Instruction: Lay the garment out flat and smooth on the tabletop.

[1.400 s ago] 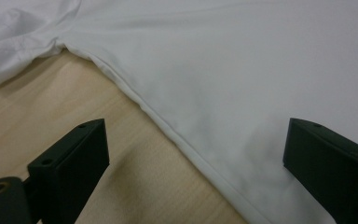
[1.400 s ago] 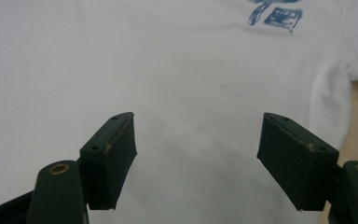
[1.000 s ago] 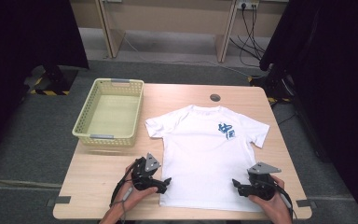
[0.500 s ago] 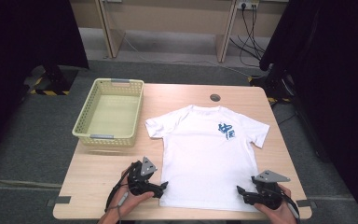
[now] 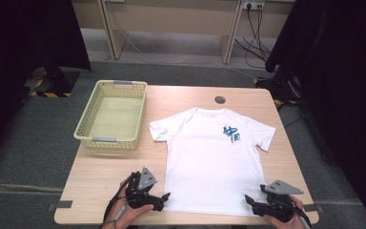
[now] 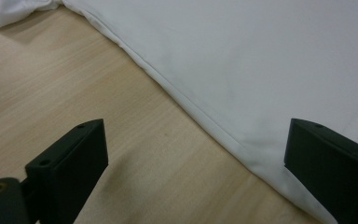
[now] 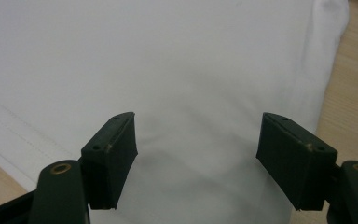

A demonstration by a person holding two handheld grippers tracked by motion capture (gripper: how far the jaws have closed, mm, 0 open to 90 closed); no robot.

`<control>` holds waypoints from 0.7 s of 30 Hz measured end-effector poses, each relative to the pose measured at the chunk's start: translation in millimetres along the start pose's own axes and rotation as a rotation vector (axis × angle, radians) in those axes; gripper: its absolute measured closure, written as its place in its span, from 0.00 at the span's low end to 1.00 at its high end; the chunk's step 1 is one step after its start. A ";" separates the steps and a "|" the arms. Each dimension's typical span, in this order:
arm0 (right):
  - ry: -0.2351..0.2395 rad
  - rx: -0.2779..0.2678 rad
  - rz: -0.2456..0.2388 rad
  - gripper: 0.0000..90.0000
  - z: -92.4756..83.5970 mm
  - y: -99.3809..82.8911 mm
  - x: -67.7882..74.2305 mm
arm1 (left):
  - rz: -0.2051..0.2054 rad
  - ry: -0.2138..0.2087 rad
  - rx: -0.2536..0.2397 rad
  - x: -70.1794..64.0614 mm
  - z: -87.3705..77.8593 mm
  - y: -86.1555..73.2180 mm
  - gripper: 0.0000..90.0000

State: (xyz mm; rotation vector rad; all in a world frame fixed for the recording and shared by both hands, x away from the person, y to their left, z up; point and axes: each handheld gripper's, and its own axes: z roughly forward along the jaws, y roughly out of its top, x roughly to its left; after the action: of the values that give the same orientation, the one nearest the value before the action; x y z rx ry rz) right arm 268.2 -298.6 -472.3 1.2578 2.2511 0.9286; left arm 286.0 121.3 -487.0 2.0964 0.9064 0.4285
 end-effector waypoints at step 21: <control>-0.014 -0.031 0.025 0.32 -17.0 -17.0 3.7 | -0.016 -0.023 0.031 7.4 -10.3 -18.5 0.05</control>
State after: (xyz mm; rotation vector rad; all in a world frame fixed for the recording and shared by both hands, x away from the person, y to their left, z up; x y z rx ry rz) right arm 245.6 -307.8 -472.6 1.2778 2.2065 0.9581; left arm 276.8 140.2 -495.0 2.1169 0.9211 0.3831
